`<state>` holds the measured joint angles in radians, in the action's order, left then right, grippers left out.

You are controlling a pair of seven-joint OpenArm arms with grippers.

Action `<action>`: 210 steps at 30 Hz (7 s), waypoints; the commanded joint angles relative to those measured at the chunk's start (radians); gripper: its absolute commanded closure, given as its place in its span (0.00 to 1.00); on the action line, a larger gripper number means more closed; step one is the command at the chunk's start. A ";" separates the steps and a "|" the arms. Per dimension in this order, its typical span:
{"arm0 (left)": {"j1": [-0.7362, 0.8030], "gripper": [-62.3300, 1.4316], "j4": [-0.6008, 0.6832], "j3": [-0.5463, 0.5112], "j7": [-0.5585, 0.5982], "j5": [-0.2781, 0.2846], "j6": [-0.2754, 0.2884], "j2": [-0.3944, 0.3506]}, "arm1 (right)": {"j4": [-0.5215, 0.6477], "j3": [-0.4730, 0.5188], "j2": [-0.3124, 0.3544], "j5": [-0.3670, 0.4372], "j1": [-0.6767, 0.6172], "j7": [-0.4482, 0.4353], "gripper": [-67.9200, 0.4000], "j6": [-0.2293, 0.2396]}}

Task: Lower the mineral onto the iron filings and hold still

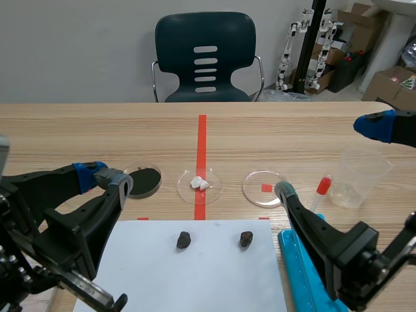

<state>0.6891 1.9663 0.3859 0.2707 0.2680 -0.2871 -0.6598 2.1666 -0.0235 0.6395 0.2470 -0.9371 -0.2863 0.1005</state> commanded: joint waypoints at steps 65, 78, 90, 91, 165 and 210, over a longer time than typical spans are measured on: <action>-0.044 0.76 0.011 0.000 -0.146 0.035 0.002 0.033 | 0.018 0.008 -0.003 0.007 0.009 -0.014 0.00 -0.003; -0.376 0.76 -0.104 0.000 -0.624 0.036 0.056 0.184 | 0.018 0.008 -0.003 0.007 0.009 -0.015 0.00 -0.003; -0.668 0.76 -0.438 0.001 -0.821 0.089 0.171 0.321 | 0.018 0.008 -0.003 0.007 0.009 -0.015 0.00 -0.003; -0.692 0.76 -0.459 0.001 -0.836 0.091 0.172 0.332 | 0.018 0.008 -0.003 0.007 0.009 -0.015 0.00 -0.003; -1.287 0.76 -1.366 -0.001 -0.934 0.133 0.095 0.560 | 0.018 0.008 -0.002 0.007 0.009 -0.015 0.00 0.001; -1.282 0.76 -1.366 -0.001 -0.926 0.133 0.095 0.560 | 0.018 0.008 -0.002 0.007 0.009 -0.015 0.00 0.001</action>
<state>-0.5816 0.5858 0.3859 -0.6617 0.4011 -0.1902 -0.1001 2.1666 -0.0219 0.6395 0.2470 -0.9367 -0.2863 0.1043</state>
